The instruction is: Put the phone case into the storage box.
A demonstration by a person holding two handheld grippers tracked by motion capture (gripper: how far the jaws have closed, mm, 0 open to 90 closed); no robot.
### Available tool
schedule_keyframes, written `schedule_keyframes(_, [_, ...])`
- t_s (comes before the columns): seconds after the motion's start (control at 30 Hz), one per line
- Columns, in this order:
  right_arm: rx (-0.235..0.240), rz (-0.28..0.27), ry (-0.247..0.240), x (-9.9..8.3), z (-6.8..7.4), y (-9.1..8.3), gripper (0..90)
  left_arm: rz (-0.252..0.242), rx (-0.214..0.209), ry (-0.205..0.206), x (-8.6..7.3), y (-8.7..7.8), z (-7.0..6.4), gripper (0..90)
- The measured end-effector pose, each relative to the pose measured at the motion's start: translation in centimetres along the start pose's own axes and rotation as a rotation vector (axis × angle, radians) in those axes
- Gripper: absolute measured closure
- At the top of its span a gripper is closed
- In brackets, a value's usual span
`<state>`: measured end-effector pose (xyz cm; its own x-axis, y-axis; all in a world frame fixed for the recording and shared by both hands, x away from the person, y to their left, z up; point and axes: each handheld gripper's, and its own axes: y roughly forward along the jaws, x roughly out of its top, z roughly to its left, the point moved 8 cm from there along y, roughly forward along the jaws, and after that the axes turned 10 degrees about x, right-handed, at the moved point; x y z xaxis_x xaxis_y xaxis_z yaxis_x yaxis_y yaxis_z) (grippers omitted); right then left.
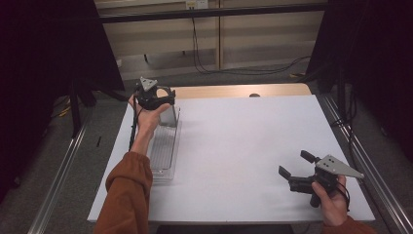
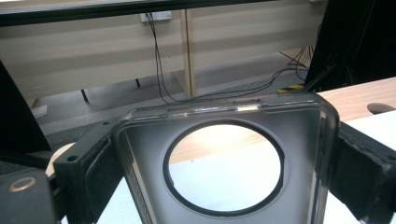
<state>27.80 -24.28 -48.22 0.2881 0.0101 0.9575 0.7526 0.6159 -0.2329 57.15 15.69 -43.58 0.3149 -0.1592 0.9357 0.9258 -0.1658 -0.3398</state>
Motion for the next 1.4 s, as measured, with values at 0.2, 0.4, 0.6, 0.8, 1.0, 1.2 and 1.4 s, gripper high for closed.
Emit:
schedule_keyframes(0.2, [-0.001,0.001,-0.001,-0.1,0.0,0.1,0.0,-0.004,0.012,-0.010,0.1,0.3,0.0,8.3])
schedule_keyframes(0.4, [0.006,0.006,0.002,-0.1,0.0,0.1,0.0,-0.007,0.005,0.000,0.1,0.5,-0.4,8.7])
schedule_keyframes(0.6, [0.007,0.005,0.007,-0.1,0.0,0.1,0.0,-0.022,-0.003,0.011,0.3,0.6,-0.8,9.3])
schedule_keyframes(0.8, [0.008,0.004,0.007,-0.1,0.0,0.1,0.0,-0.024,-0.012,-0.009,0.2,0.9,-0.9,9.3])
schedule_keyframes(1.0, [0.011,0.006,0.011,-0.1,0.1,0.1,0.0,-0.024,-0.019,-0.012,0.3,1.2,-0.9,9.3])
schedule_keyframes(1.2, [0.007,0.005,0.003,-0.2,0.0,0.1,0.0,-0.012,-0.011,0.001,0.3,1.3,-0.7,9.8])
schedule_keyframes(1.4, [0.011,0.004,0.012,-0.2,0.1,0.1,0.0,-0.011,-0.019,-0.017,0.2,1.4,-0.5,8.4])
